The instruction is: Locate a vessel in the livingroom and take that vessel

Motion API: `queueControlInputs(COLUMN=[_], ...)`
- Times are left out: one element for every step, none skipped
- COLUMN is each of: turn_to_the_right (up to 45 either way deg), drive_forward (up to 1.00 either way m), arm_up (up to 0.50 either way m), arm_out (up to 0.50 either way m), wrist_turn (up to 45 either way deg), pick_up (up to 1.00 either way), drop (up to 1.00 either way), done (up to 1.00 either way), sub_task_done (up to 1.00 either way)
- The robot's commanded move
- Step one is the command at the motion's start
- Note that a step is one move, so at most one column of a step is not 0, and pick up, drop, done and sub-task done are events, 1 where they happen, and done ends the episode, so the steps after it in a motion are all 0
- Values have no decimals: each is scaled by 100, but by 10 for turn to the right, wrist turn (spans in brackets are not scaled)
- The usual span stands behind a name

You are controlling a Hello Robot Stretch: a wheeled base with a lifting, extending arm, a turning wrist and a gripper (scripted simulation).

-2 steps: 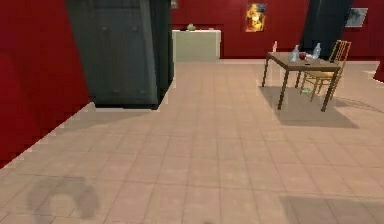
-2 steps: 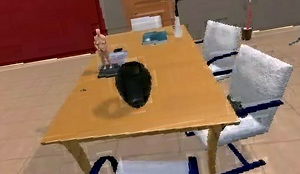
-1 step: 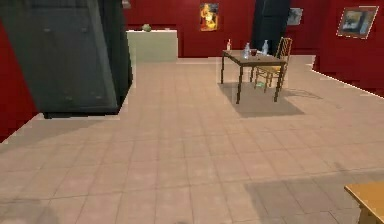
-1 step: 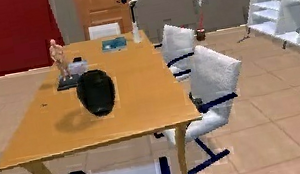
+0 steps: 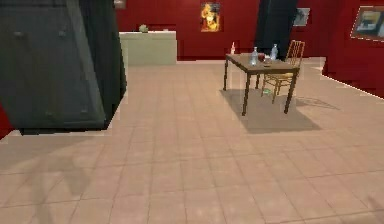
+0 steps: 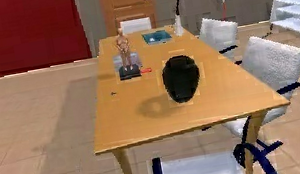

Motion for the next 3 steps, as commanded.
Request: queueControlInputs(turn_to_the_right=[390, 0, 240], drive_forward=[0, 25, 0], arm_up=[0, 0, 0], arm_out=[0, 0, 0], wrist_turn=[0, 0, 0], pick_up=[0, 0, 0], drop=[0, 0, 0], done=[0, 0, 0], sub_task_done=[0, 0, 0])
